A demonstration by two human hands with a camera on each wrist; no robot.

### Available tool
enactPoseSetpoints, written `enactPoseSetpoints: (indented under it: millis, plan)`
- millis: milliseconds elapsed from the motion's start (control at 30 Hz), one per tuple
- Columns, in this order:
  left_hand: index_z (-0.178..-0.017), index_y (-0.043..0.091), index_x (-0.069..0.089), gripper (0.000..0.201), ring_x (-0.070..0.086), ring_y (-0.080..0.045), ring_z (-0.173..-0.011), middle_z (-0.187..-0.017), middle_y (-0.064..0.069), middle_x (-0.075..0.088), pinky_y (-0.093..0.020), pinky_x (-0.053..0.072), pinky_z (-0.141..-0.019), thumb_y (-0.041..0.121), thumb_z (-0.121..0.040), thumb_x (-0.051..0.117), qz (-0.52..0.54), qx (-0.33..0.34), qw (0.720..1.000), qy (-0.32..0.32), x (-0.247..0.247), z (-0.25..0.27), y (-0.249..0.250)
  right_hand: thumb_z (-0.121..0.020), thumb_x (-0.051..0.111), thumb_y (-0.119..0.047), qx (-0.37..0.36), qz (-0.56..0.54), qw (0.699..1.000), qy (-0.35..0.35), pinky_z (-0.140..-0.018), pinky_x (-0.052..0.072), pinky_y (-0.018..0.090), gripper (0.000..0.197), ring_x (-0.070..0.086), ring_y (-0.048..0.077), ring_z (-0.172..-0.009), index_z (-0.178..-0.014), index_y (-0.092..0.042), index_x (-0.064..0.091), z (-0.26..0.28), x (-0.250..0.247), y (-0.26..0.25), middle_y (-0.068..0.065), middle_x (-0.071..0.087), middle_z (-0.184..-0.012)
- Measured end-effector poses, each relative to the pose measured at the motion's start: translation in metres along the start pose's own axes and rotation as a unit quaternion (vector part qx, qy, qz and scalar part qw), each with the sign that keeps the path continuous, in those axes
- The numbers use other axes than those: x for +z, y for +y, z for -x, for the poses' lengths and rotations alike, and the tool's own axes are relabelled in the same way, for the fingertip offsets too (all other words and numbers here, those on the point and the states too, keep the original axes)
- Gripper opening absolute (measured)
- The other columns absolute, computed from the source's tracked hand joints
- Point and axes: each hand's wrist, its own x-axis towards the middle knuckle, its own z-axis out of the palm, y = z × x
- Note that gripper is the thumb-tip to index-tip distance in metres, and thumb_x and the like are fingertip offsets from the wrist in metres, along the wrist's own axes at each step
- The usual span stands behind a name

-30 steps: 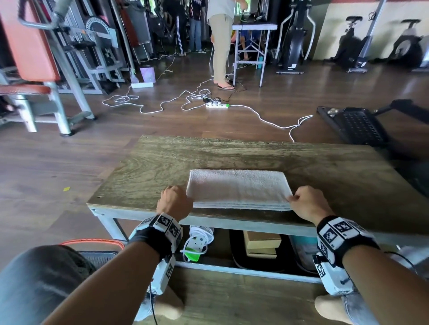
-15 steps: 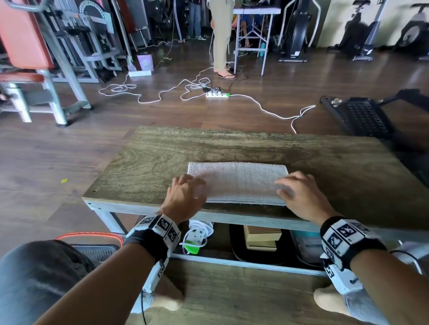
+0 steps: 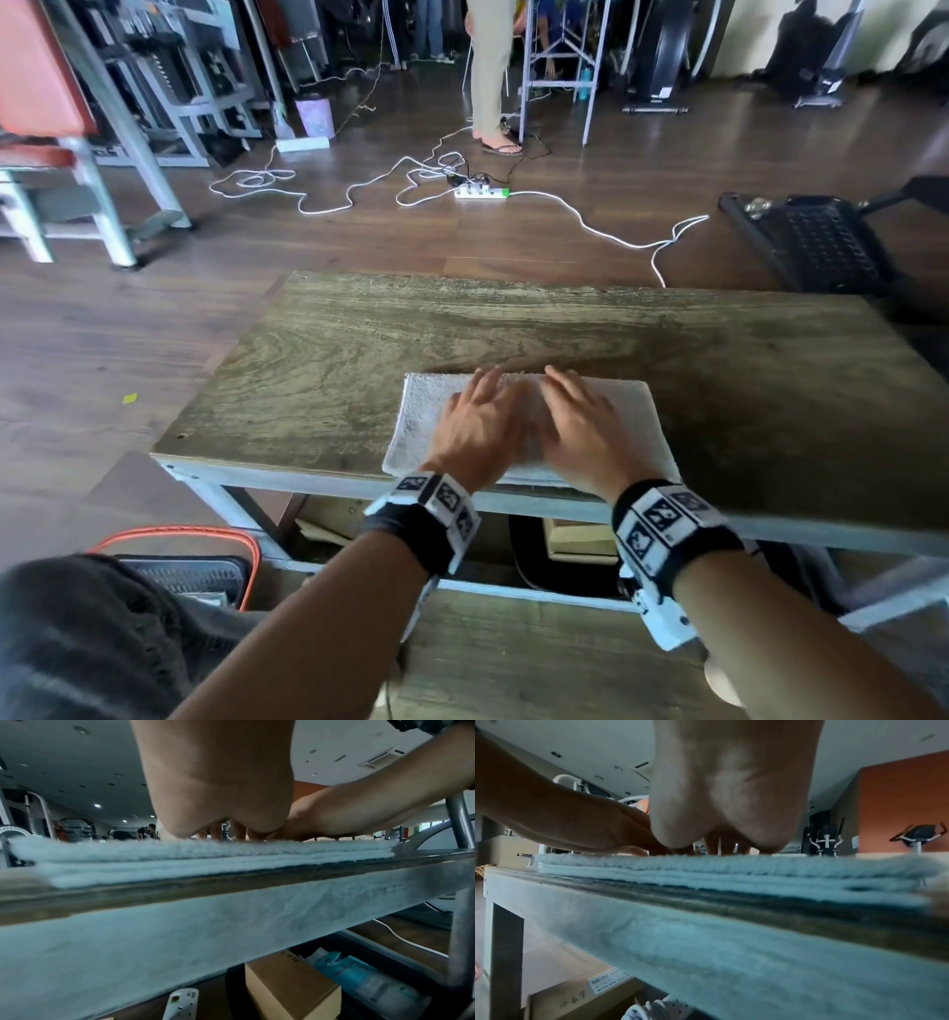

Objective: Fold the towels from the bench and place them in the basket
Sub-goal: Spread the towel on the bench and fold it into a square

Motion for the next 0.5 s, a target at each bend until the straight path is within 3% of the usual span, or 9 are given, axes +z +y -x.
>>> enactPoseSetpoints:
  millis: [67, 200, 500]
  plan:
    - [-0.155, 0.03, 0.02, 0.052, 0.007, -0.022, -0.152, -0.164, -0.003, 0.014, -0.044, 0.011, -0.122, 0.041, -0.103, 0.02, -0.041, -0.005, 0.998, -0.038, 0.015, -0.001, 0.002, -0.098, 0.009, -0.049, 0.009, 0.034, 0.999, -0.013, -0.124, 0.01, 0.047, 0.068, 0.007, 0.022, -0.155, -0.16, -0.021, 0.017, 0.0, 0.019, 0.001, 0.0, 0.011, -0.168]
    - [-0.157, 0.033, 0.01, 0.064, -0.002, -0.018, -0.152, -0.165, 0.002, 0.003, -0.044, 0.003, -0.123, 0.05, -0.096, -0.001, -0.077, -0.003, 0.996, -0.054, 0.022, 0.0, -0.006, -0.093, -0.002, -0.055, 0.005, 0.067, 0.998, 0.011, -0.124, 0.009, 0.046, 0.076, 0.007, 0.02, -0.154, -0.16, -0.026, 0.017, 0.003, 0.022, 0.006, -0.004, 0.013, -0.167]
    - [-0.153, 0.046, -0.004, 0.06, -0.01, -0.012, -0.151, -0.164, 0.01, -0.007, -0.041, -0.004, -0.123, 0.064, -0.097, 0.009, -0.07, -0.045, 0.994, -0.069, 0.016, 0.003, -0.013, -0.091, -0.002, -0.067, 0.031, 0.066, 0.997, 0.001, -0.125, 0.002, 0.04, 0.078, -0.002, 0.014, -0.154, -0.16, -0.033, 0.006, 0.011, 0.011, 0.016, -0.01, 0.003, -0.168]
